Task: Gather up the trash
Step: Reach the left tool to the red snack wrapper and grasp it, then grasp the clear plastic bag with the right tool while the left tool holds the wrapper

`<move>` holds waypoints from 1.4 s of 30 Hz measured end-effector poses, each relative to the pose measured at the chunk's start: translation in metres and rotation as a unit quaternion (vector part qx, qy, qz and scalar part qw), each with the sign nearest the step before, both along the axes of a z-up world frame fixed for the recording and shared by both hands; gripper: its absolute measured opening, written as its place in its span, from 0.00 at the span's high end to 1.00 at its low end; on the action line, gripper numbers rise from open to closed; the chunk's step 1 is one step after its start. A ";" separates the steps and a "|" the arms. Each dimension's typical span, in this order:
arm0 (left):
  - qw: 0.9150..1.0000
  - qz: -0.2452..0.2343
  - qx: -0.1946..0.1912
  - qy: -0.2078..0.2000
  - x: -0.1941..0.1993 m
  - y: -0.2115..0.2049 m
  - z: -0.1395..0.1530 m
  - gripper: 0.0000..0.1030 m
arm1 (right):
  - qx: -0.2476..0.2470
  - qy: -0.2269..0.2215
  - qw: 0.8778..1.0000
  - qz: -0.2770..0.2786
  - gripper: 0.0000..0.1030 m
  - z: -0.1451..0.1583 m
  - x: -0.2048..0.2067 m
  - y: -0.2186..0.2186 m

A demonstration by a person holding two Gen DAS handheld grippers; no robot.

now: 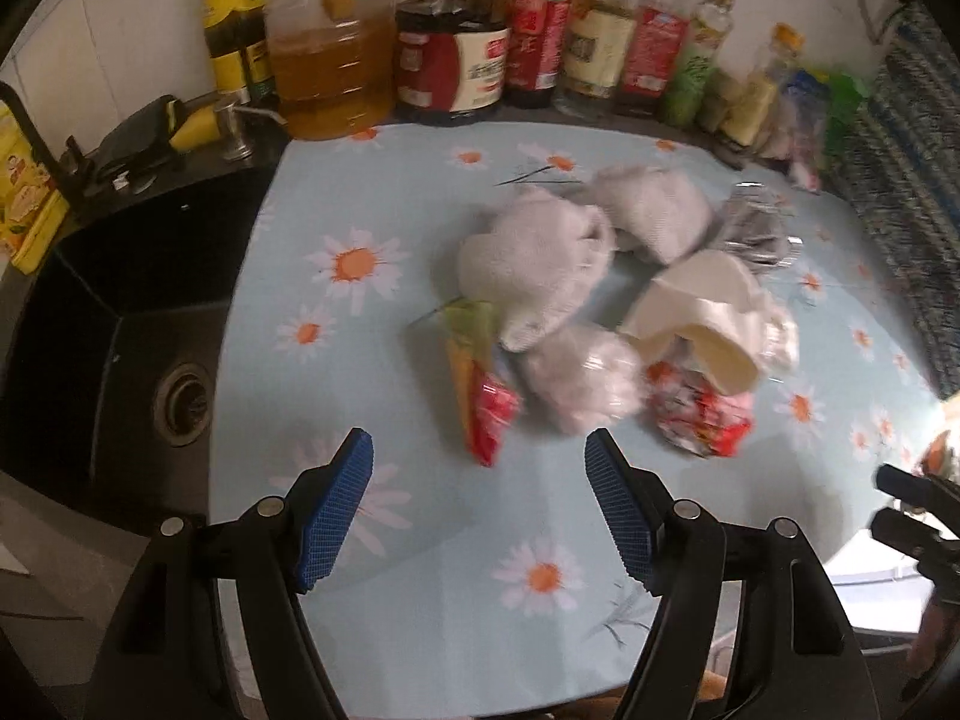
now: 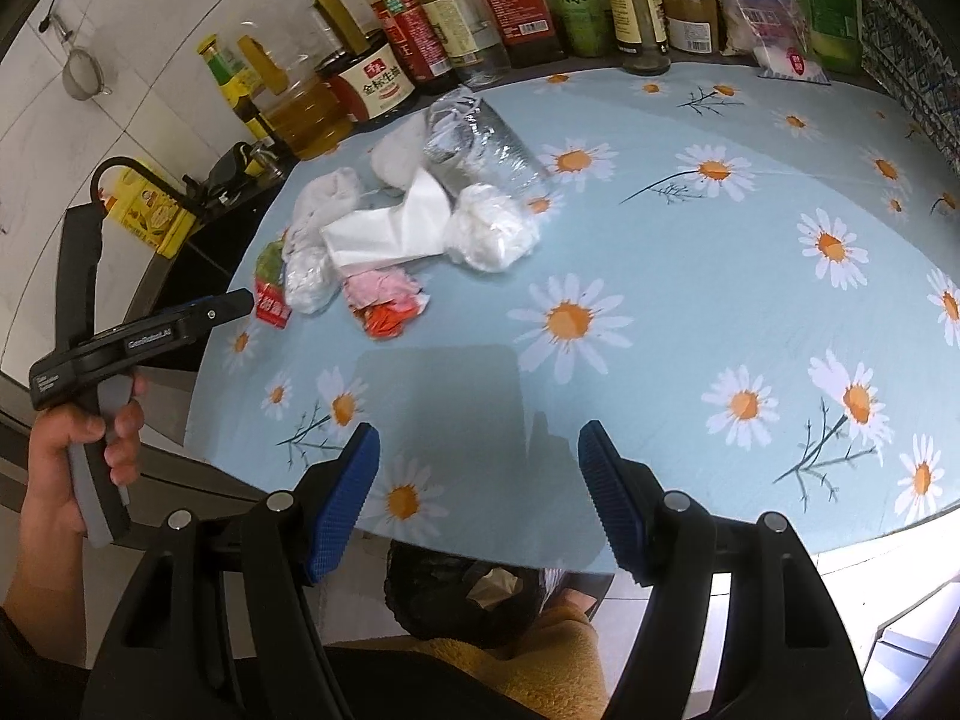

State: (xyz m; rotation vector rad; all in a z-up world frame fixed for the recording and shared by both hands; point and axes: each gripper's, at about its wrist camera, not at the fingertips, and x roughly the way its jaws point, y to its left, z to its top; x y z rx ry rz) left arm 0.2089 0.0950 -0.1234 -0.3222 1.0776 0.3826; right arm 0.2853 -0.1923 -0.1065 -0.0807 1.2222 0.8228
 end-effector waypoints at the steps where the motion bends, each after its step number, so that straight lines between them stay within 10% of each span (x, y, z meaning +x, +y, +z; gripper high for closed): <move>1: 1.000 0.003 -0.004 0.002 0.002 0.003 -0.002 0.31 | 0.000 0.003 1.000 -0.001 0.33 -0.001 0.005 0.001; 12: 1.000 0.018 -0.010 0.021 0.028 0.022 -0.022 0.33 | -0.002 0.008 1.000 0.016 0.33 -0.005 0.032 0.019; 23: 1.000 0.017 -0.016 0.013 0.036 0.020 -0.027 0.79 | 0.000 0.015 0.999 0.030 0.33 -0.011 0.048 0.035; 42: 0.996 0.067 -0.053 -0.028 -0.023 0.003 -0.002 0.80 | -0.031 -0.010 0.994 0.100 0.33 -0.022 0.084 0.081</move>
